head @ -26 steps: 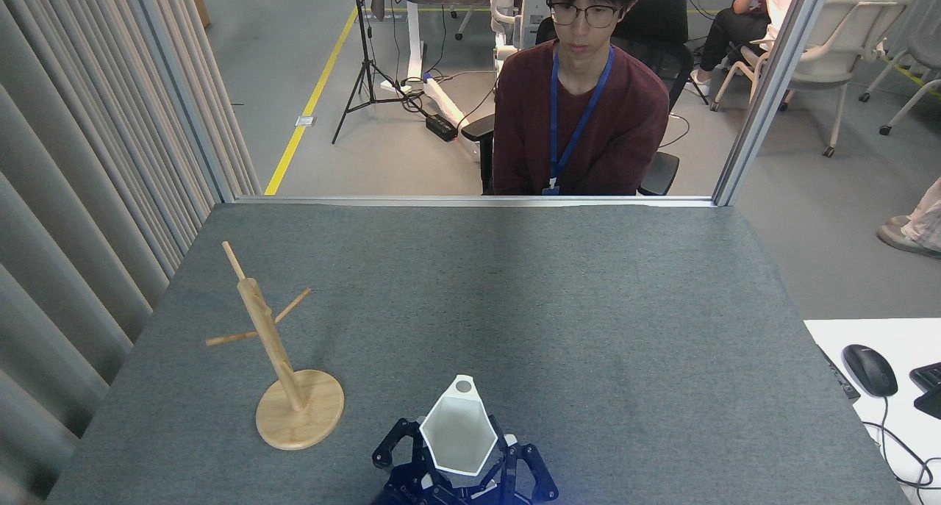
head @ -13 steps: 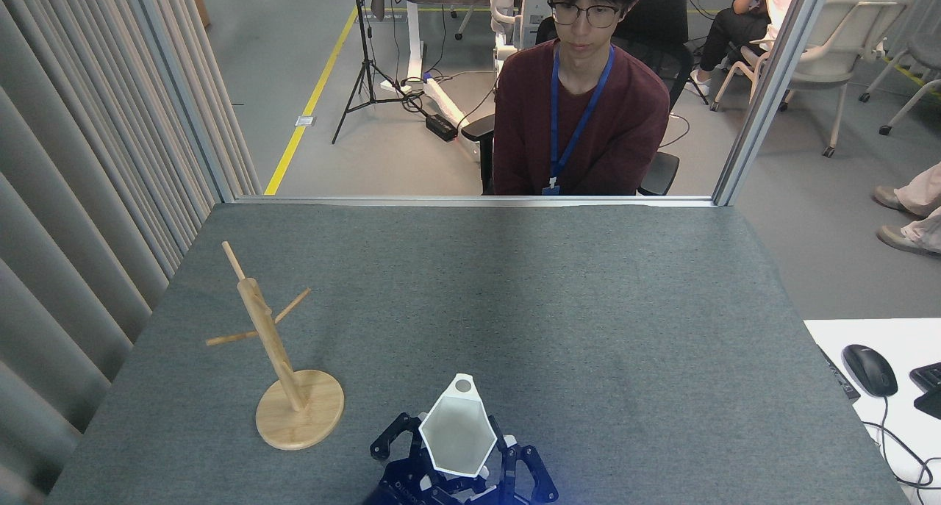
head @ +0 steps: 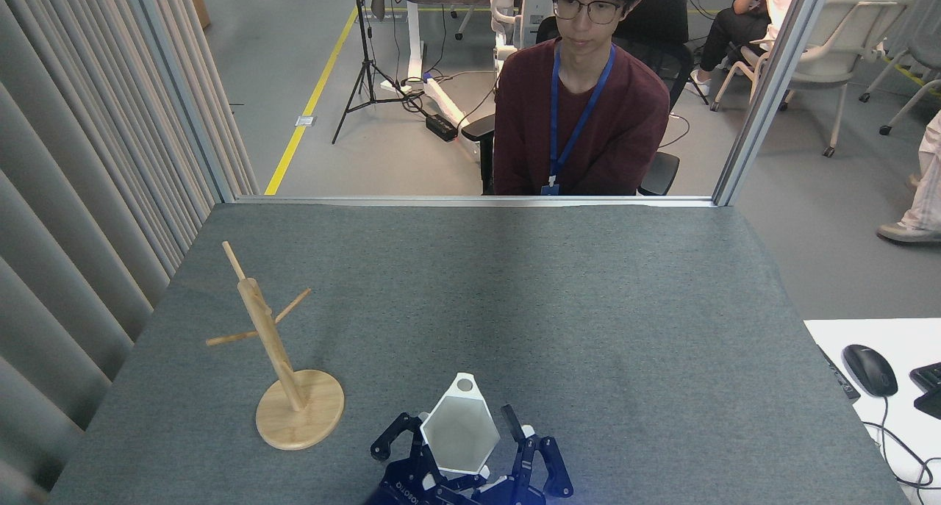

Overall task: Hang cup on storage rack
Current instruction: 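Hold the cup in the left gripper and open the right gripper, then carry the cup with the left gripper toward the wooden mug tree, then hook the cup's handle onto a peg of the mug tree, release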

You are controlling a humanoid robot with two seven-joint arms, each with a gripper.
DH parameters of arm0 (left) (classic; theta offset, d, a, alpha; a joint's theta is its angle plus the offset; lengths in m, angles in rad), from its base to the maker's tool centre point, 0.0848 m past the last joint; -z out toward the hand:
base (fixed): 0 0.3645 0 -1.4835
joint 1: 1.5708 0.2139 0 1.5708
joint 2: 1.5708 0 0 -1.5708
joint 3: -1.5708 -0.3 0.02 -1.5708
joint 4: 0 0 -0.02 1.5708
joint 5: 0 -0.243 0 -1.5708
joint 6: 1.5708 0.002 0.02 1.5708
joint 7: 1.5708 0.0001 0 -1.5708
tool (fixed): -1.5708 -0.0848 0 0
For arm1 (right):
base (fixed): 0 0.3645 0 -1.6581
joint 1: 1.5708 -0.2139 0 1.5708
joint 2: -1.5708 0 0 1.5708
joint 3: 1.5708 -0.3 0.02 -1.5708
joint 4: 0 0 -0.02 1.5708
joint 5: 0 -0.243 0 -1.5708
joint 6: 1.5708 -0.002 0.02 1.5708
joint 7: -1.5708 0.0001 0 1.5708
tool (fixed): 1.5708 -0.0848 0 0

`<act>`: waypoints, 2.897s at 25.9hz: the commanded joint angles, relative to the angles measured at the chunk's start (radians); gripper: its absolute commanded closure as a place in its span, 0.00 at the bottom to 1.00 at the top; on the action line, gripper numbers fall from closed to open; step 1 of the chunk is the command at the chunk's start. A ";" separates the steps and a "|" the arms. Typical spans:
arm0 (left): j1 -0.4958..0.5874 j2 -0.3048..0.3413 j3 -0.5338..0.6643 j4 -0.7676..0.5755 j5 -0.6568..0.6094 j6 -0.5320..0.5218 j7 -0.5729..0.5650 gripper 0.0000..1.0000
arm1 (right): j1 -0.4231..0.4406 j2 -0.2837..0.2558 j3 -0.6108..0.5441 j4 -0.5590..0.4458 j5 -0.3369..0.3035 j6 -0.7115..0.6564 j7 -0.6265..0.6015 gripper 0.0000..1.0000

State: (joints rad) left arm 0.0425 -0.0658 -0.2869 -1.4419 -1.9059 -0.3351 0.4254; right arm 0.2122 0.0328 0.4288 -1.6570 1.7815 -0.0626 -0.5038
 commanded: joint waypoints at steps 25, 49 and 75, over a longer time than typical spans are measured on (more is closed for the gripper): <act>0.201 0.044 0.600 -0.190 0.189 0.241 0.045 0.58 | 0.180 -0.171 -0.562 0.085 -0.410 0.059 0.062 0.01; 0.033 -0.005 0.670 -0.077 -0.239 0.223 0.039 0.58 | 0.174 -0.171 -0.559 0.085 -0.404 0.059 0.062 0.00; -0.075 -0.020 0.698 -0.032 -0.395 0.211 0.042 0.56 | 0.171 -0.159 -0.556 0.085 -0.404 0.059 0.062 0.01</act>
State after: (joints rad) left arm -0.0265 -0.0784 0.4135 -1.4761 -2.2712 -0.1245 0.4660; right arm 0.3835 -0.1269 -0.1273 -1.5723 1.3779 -0.0029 -0.4420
